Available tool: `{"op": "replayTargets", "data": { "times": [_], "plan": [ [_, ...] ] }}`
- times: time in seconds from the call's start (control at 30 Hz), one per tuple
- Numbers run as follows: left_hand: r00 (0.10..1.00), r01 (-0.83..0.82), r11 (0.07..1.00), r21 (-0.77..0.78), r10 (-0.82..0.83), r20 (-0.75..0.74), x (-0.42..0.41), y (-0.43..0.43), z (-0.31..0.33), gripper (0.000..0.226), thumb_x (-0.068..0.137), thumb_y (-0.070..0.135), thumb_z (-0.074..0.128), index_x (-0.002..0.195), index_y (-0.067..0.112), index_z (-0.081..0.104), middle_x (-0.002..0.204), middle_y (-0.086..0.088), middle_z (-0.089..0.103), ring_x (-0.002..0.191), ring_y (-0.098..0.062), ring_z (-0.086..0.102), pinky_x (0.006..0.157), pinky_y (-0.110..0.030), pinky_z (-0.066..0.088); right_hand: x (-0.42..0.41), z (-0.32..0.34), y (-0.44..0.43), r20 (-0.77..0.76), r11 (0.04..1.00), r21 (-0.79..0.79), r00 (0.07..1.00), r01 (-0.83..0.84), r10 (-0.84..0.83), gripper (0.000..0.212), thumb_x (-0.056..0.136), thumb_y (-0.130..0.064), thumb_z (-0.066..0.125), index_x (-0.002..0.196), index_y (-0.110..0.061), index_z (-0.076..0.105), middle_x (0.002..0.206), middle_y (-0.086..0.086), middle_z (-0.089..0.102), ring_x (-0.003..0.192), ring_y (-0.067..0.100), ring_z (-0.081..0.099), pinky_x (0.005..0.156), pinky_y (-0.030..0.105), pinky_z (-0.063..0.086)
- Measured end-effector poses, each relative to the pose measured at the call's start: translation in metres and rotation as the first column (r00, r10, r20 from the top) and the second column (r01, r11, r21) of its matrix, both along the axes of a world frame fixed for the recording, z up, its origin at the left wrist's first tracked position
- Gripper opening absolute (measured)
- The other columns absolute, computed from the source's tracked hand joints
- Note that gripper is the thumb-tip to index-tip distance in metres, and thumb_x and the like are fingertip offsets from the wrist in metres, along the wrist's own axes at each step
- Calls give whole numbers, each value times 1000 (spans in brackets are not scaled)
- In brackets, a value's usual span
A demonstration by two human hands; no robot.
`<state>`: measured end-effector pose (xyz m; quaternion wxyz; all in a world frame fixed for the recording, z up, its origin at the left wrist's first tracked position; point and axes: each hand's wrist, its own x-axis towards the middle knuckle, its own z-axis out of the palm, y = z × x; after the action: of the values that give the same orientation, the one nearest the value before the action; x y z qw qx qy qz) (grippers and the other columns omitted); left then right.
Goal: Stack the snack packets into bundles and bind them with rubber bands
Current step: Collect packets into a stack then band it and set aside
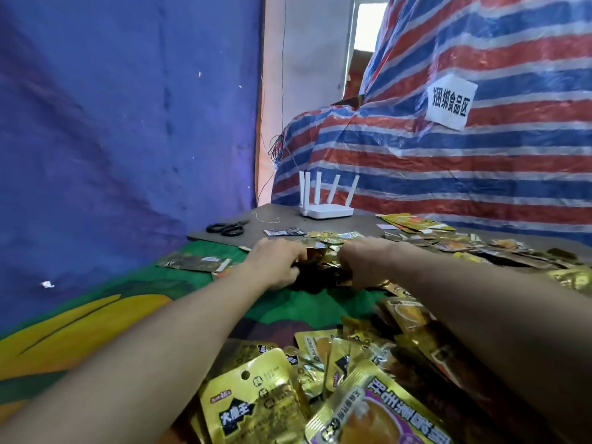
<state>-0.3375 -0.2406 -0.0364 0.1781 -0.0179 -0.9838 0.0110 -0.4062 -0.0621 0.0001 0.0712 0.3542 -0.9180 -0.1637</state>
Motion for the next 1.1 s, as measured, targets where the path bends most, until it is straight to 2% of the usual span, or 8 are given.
{"op": "replayTargets", "data": {
  "times": [0.07,0.2,0.37,0.47,0.67,0.77,0.97,1.1],
  "plan": [
    [998,33,998,55,-36,59,6,2,2,26,97,23,52,122,20,58,128,-10,63,118,-30,57,98,-37,43,2,1,1,119,998,7,991,62,-62,37,85,-38,76,116,-21,64,104,2,65,90,21,62,79,38,57],
    [983,94,960,262,-132,132,20,7,6,22,98,13,46,119,12,52,124,-18,58,110,-34,56,92,-36,48,5,2,-1,66,999,34,997,43,-45,38,87,-37,75,119,-19,64,105,4,66,93,23,63,82,36,58],
    [991,76,883,464,-120,64,36,2,12,22,102,13,41,123,10,47,115,-19,65,99,-32,64,82,-39,53,6,-7,-1,-73,995,39,993,-90,93,29,96,-24,66,122,-12,64,107,7,67,81,20,60,49,17,36],
    [991,65,683,728,-127,30,47,-5,19,23,103,11,40,125,13,49,106,-17,72,87,-28,73,63,-37,58,4,-13,-2,-120,993,-4,986,-117,116,25,95,-20,66,118,-8,65,105,9,69,89,25,68,60,25,44],
    [1000,22,302,953,-8,-21,58,-9,33,8,94,9,56,96,2,61,102,-30,67,94,-36,60,93,-54,48,13,16,5,-66,954,-280,994,-107,92,14,88,-26,69,97,-26,59,84,-2,58,74,23,58,64,28,44],
    [987,52,75,996,148,-63,60,3,41,12,88,4,62,80,9,55,81,-12,55,84,-29,52,81,-41,42,21,37,12,-32,891,-450,998,-69,61,13,89,-21,67,78,-20,60,80,2,62,70,22,59,58,28,46],
    [971,126,-266,956,231,-64,84,24,48,17,84,-2,58,80,12,53,77,-9,49,75,-25,45,70,-43,42,48,68,37,113,521,-847,993,102,-10,15,91,-16,62,79,-7,65,76,8,65,68,20,61,58,34,52],
    [967,204,-437,876,228,-111,105,43,48,25,86,-10,57,85,15,53,90,-11,54,91,-27,49,90,-48,43,78,82,50,310,182,-943,933,278,184,23,98,-10,57,78,-4,66,71,8,65,58,15,69,46,28,54]
  ]
}}
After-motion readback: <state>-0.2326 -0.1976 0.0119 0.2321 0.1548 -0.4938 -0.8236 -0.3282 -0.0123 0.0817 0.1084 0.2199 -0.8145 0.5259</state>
